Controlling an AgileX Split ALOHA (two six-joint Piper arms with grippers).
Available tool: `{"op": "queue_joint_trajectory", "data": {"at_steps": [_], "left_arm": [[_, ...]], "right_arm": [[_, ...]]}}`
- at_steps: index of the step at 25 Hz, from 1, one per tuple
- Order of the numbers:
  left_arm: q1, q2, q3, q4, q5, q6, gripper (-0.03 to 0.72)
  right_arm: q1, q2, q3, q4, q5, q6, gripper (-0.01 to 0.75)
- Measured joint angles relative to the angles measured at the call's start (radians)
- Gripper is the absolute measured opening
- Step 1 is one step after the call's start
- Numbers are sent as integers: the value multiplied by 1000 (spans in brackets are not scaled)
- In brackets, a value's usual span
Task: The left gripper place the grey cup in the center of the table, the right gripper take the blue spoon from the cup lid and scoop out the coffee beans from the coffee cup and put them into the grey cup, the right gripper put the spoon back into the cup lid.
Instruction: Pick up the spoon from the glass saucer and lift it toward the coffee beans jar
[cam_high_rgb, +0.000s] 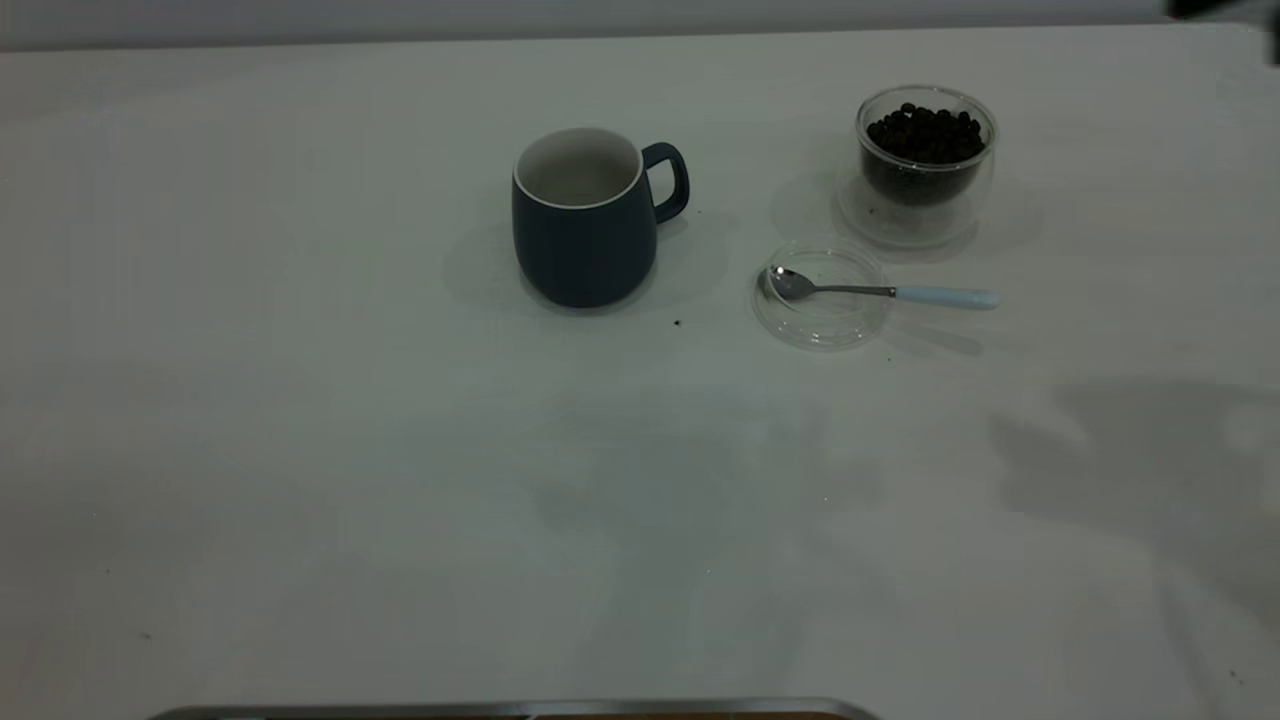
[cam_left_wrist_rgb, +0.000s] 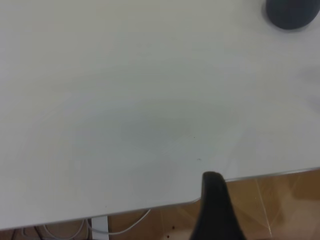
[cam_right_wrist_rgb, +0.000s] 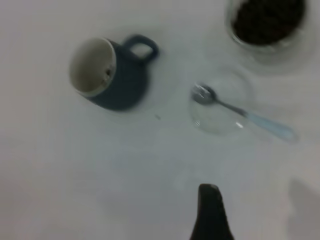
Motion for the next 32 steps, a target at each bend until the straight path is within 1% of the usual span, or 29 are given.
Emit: {"op": "queue_joint_trajectory", "data": {"at_steps": [5, 8, 16, 18, 21, 25, 32], "left_arm": [[0, 0, 0, 0, 0, 0, 592], [0, 0, 0, 0, 0, 0, 592], [0, 0, 0, 0, 0, 0, 592], [0, 0, 0, 0, 0, 0, 592], [0, 0, 0, 0, 0, 0, 592], [0, 0, 0, 0, 0, 0, 592], [0, 0, 0, 0, 0, 0, 592]], "right_arm": [[0, 181, -40, 253, -28, -190, 589], [-25, 284, -48, 356, -28, -274, 589], [-160, 555, -90, 537, 127, -466, 589], [-179, 618, -90, 606, 152, -559, 589], [-183, 699, -97, 717, 199, -707, 589], [-184, 796, -139, 751, 249, -771, 589], [-184, 952, -227, 751, 326, -771, 589]]}}
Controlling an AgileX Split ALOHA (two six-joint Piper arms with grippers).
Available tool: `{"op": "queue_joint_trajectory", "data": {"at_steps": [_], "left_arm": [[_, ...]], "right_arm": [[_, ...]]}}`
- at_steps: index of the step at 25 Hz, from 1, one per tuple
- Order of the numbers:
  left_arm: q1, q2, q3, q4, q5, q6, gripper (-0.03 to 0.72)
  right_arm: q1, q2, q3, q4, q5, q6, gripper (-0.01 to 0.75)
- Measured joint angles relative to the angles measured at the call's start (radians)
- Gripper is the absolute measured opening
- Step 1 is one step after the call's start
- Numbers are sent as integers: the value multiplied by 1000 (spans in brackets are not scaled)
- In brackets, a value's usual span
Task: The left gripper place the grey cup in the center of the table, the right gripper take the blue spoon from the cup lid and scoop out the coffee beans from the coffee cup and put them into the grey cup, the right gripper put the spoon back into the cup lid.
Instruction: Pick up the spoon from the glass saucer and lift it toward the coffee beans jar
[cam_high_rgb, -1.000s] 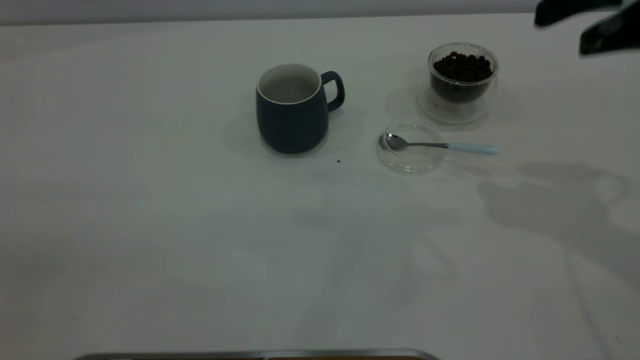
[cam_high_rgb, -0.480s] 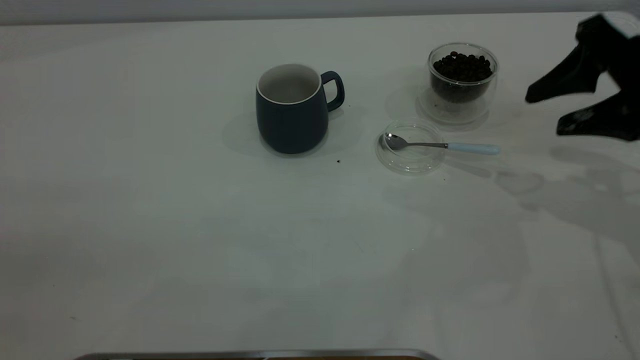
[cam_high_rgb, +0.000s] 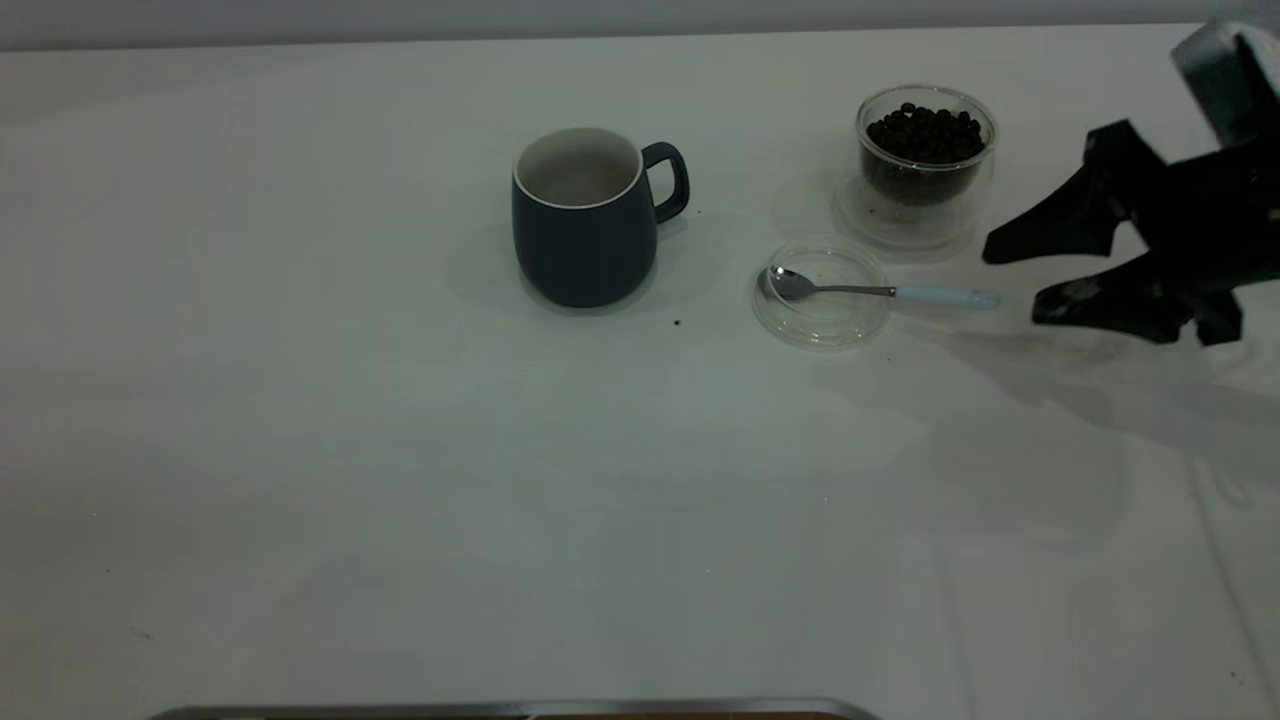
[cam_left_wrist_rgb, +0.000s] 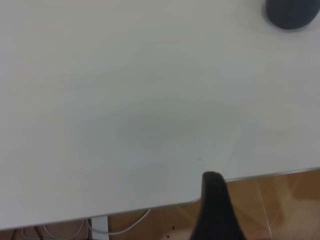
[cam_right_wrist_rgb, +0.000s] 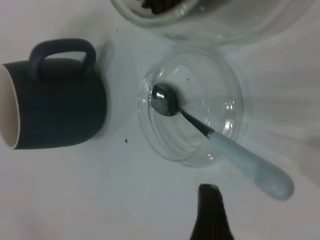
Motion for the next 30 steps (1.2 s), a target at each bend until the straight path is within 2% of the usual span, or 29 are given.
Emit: {"op": "queue_joint_trajectory", "data": {"at_steps": [13, 30], "left_arm": [[0, 0, 0, 0, 0, 0, 592], [0, 0, 0, 1, 0, 0, 592]], "right_arm": [[1, 165, -109, 1, 189, 11, 589], [85, 168, -166, 1, 202, 38, 578]]}}
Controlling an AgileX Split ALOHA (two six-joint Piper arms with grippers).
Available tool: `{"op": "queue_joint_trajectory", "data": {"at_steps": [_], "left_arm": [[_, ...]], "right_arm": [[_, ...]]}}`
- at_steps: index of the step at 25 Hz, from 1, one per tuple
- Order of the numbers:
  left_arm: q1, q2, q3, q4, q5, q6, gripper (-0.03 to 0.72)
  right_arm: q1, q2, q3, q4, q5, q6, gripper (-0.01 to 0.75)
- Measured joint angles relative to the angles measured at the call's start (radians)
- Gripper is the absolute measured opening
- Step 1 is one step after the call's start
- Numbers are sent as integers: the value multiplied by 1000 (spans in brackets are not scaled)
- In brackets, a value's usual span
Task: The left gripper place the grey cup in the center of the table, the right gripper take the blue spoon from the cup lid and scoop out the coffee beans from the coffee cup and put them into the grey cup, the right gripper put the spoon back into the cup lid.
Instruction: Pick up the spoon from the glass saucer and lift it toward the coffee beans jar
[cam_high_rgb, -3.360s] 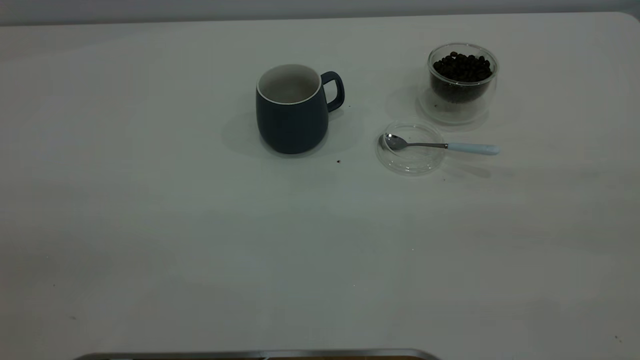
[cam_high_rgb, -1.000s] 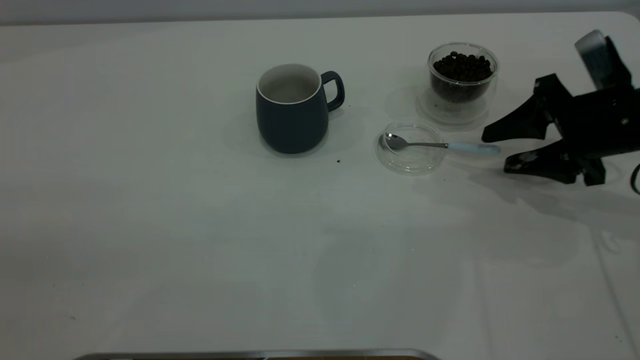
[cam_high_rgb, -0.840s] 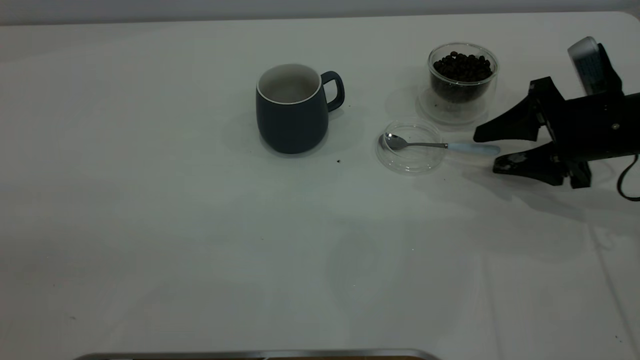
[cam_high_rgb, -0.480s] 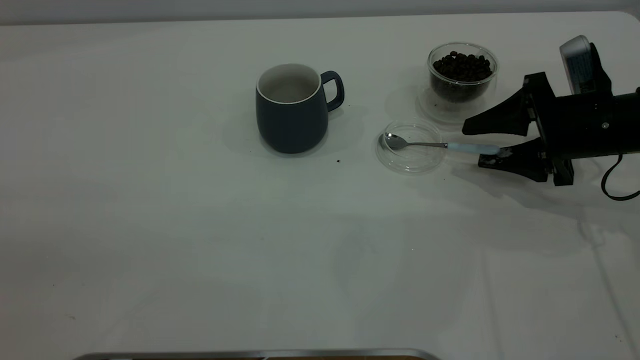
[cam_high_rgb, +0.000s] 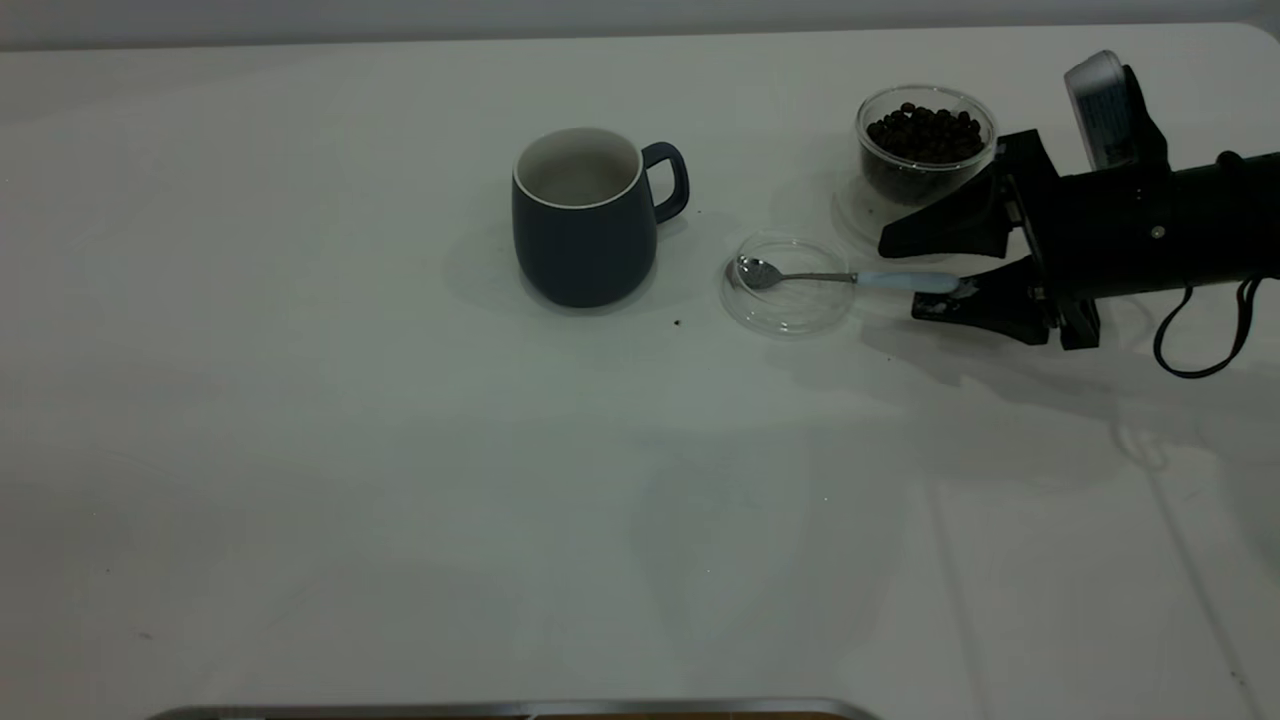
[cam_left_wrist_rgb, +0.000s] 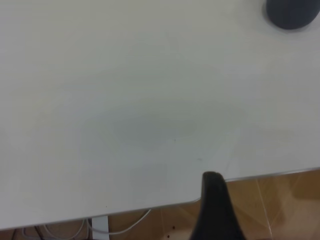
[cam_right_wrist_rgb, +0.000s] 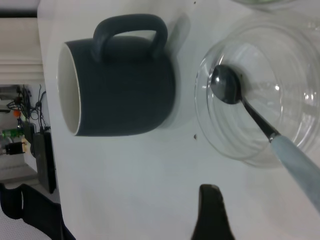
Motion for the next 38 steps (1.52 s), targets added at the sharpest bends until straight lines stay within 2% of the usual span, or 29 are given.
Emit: {"op": "queue_joint_trajectory", "data": {"at_steps": [3, 6, 12, 15, 26, 38], "left_arm": [[0, 0, 0, 0, 0, 0, 592], [0, 0, 0, 0, 0, 0, 592], [0, 0, 0, 0, 0, 0, 592], [0, 0, 0, 1, 0, 0, 592], [0, 0, 0, 1, 0, 0, 592], [0, 0, 0, 1, 0, 0, 592]], "right_arm": [[1, 2, -2, 0, -5, 12, 546], [7, 2, -2, 0, -8, 23, 475], [10, 2, -2, 0, -10, 25, 218], [10, 2, -2, 0, -15, 25, 125], [10, -10, 16, -15, -19, 26, 115], [10, -239, 178, -45, -170, 2, 115]]}}
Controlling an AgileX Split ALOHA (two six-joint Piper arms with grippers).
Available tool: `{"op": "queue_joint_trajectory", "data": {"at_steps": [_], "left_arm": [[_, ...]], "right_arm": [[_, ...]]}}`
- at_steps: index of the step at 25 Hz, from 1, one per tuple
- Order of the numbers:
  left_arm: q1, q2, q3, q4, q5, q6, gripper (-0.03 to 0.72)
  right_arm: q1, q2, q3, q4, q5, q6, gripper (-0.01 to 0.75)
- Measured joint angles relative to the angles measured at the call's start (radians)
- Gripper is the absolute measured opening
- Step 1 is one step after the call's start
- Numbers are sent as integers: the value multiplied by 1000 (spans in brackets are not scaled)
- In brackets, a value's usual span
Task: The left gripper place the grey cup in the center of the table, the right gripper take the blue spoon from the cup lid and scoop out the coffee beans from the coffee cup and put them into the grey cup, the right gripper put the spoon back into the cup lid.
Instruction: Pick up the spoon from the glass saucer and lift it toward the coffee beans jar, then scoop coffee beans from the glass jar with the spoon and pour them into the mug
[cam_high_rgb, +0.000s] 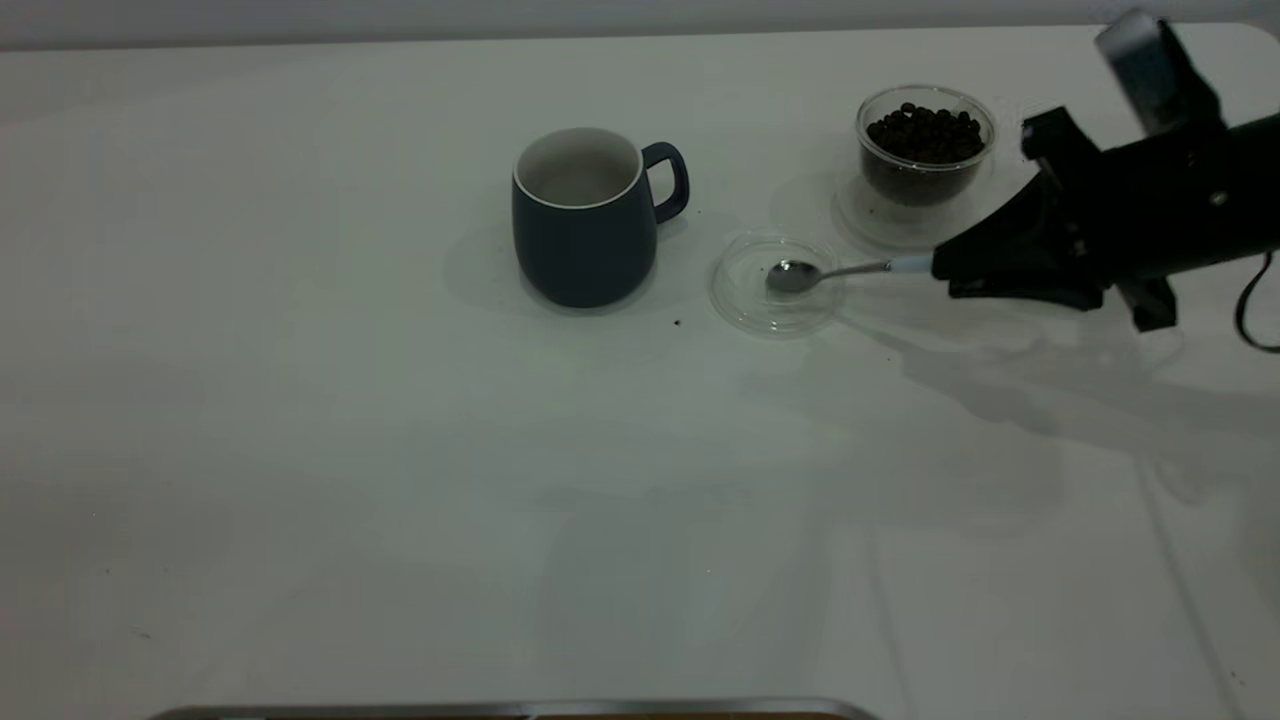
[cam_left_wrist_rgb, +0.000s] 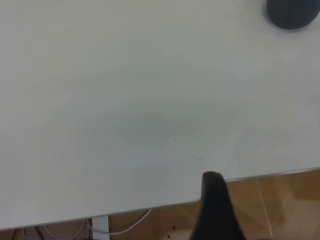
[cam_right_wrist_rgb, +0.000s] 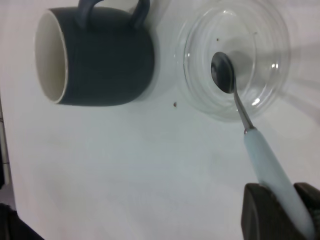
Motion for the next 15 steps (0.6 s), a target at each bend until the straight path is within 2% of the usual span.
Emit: {"op": "queue_joint_trajectory", "data": {"at_steps": [8, 15], "left_arm": [[0, 0, 0, 0, 0, 0, 592], [0, 0, 0, 0, 0, 0, 592]], "right_arm": [[0, -193, 40, 32, -27, -65, 115], [0, -338, 40, 41, -316, -88, 115]]}}
